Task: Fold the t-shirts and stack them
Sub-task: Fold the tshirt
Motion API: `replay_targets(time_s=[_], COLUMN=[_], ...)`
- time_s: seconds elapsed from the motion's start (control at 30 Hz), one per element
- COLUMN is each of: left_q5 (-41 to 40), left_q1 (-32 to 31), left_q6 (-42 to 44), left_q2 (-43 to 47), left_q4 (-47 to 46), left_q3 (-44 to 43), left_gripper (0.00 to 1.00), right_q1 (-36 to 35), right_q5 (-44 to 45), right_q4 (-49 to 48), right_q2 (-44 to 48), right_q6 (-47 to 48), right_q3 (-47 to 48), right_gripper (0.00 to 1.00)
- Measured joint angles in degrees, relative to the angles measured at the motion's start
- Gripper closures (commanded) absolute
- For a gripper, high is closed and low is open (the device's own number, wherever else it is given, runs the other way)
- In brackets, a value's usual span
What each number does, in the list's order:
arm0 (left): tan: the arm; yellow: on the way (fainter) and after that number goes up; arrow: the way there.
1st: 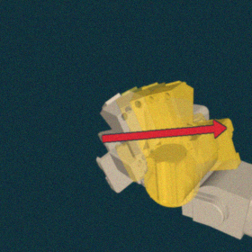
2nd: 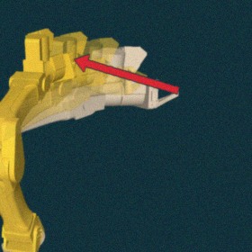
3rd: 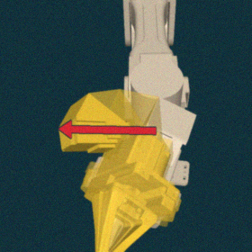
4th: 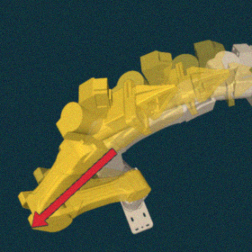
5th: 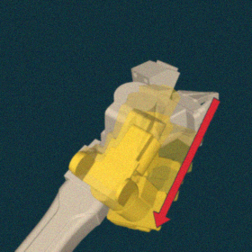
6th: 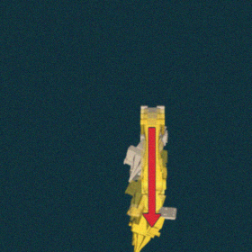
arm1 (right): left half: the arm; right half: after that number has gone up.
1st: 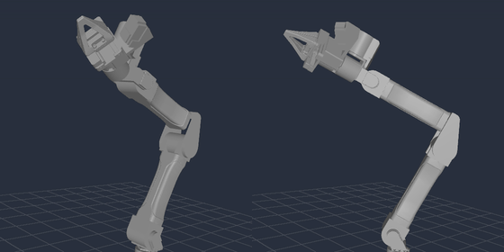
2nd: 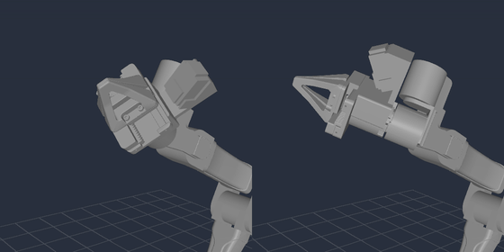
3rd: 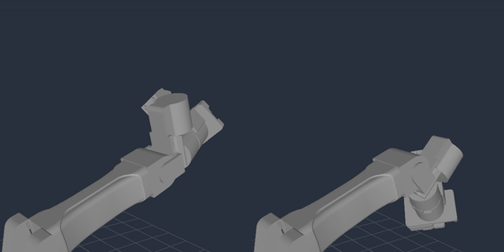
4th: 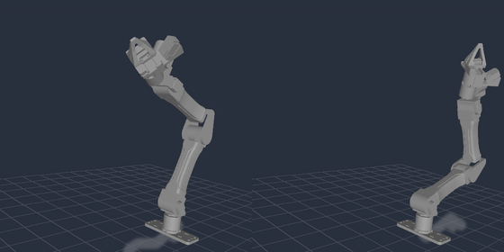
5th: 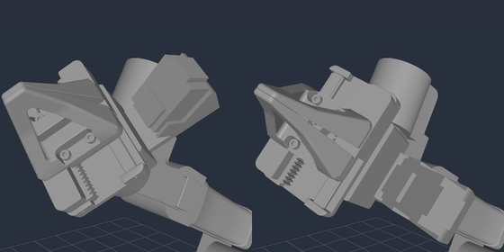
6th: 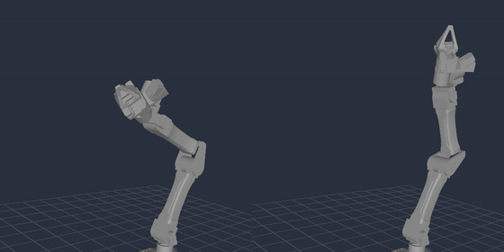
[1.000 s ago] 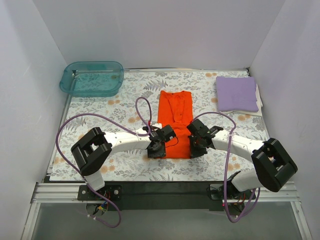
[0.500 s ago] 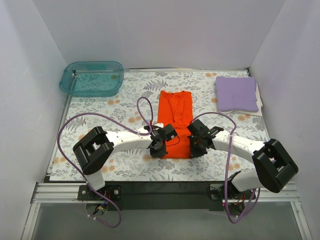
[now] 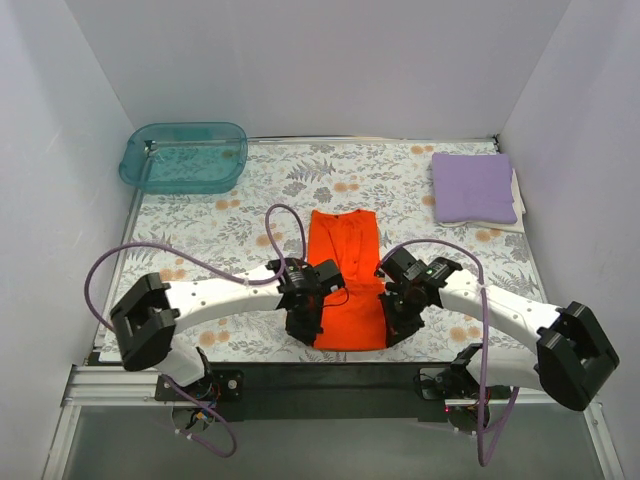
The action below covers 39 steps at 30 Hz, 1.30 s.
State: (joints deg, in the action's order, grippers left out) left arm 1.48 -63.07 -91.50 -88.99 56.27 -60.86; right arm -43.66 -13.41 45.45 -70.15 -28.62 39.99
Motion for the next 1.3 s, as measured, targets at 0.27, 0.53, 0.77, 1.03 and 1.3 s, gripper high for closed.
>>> replay_targets(time_s=[0.27, 0.53, 0.77, 1.03, 1.3], left_q5=[9.11, 7.61, 4.15, 0.57, -0.59], left_q1=[-3.65, 4.68, 14.29, 20.48, 25.05], left_q6=[-2.45, 0.37, 3.76, 7.78, 11.58], left_q2=[11.63, 7.17, 6.19, 1.95, -4.15], left_q4=[4.76, 7.76, 6.4, 3.19, -0.81], left_q3=[1.14, -2.32, -4.63, -8.72, -14.29], left_gripper=[1.0, 1.0, 1.0, 1.0, 1.0], right_q1=[-0.9, -0.33, 1.81, 5.9, 9.66], right_q5=[-6.88, -1.73, 1.14, 2.75, 2.95], right_q4=[13.99, 19.15, 20.74, 21.46, 21.44], right_q2=[3.06, -7.8, -14.75, -21.77, -26.21], right_q6=[2.8, 7.23, 10.97, 14.51, 17.05], right_q3=[6.34, 22.51, 32.33, 42.58, 46.18], right_gripper=[0.99, 0.99, 0.99, 0.99, 0.99])
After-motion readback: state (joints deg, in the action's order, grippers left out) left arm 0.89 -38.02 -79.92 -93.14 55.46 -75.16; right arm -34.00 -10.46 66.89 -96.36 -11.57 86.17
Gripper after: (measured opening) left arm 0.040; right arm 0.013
